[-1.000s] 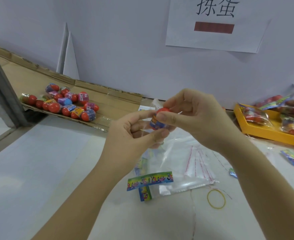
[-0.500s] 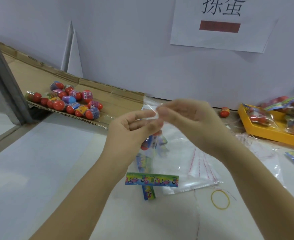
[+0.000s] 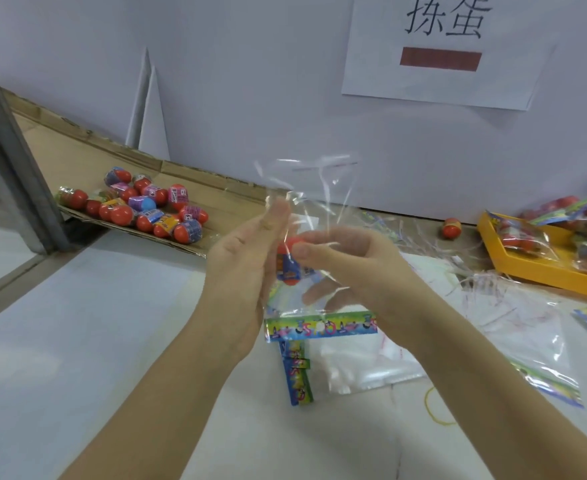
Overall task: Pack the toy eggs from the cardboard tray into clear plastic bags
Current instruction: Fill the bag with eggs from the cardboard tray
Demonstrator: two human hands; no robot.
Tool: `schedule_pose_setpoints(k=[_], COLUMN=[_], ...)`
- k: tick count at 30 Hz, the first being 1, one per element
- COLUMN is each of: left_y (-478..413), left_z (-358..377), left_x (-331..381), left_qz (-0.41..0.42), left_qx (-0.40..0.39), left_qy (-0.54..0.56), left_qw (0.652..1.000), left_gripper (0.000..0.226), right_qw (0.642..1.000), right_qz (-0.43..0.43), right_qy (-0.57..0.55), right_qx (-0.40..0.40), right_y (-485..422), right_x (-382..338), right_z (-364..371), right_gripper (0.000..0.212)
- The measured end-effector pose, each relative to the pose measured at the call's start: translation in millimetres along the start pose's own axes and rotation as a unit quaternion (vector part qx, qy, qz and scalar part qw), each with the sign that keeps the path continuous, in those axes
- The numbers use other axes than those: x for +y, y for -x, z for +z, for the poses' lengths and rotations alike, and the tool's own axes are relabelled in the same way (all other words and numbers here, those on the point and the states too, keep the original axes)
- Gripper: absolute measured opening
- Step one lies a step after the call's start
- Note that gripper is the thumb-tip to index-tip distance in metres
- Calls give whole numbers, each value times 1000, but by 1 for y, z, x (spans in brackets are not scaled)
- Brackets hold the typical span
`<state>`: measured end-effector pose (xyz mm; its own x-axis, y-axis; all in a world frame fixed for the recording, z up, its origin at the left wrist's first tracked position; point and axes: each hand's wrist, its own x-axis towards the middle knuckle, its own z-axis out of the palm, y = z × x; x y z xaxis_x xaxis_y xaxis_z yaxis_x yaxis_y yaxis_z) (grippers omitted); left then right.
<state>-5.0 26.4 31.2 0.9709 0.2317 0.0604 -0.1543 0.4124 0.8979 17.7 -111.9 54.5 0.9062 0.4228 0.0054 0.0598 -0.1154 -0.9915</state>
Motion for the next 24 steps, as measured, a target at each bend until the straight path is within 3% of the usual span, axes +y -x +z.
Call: schedule_pose_setpoints(k=[4, 8, 10, 14, 18, 21, 24], left_y=[5, 6, 7, 7, 3, 4, 2], left_z=[4, 3, 2, 3, 2, 1, -2], left_x=[-2, -1, -1, -3, -1, 1, 2], left_qz=[-54, -45, -39, -29, -61, -89, -80], left_qx=[-59, -19, -9, -9, -12, -65, -54], left_qy=[-9, 6, 0, -7, 3, -5, 26], left_qw=[997, 999, 999, 1000, 998, 994, 995], left_gripper=[45, 19, 16, 20, 44, 39, 38], right_qw=[998, 999, 999, 999, 996, 992, 990], right_qz=[10, 2, -6, -14, -38, -45, -33], right_qy=[-62, -38, -31, -35, -73, -106, -129], right_qx=[24, -4, -21, -9, 29, 52, 42], right_y=[0, -1, 0, -2, -5, -6, -8], right_x=[-3, -2, -2, 2, 5, 6, 5], right_z=[-4, -5, -6, -4, -5, -6, -10], right_gripper=[8, 10, 8, 24, 23, 27, 45])
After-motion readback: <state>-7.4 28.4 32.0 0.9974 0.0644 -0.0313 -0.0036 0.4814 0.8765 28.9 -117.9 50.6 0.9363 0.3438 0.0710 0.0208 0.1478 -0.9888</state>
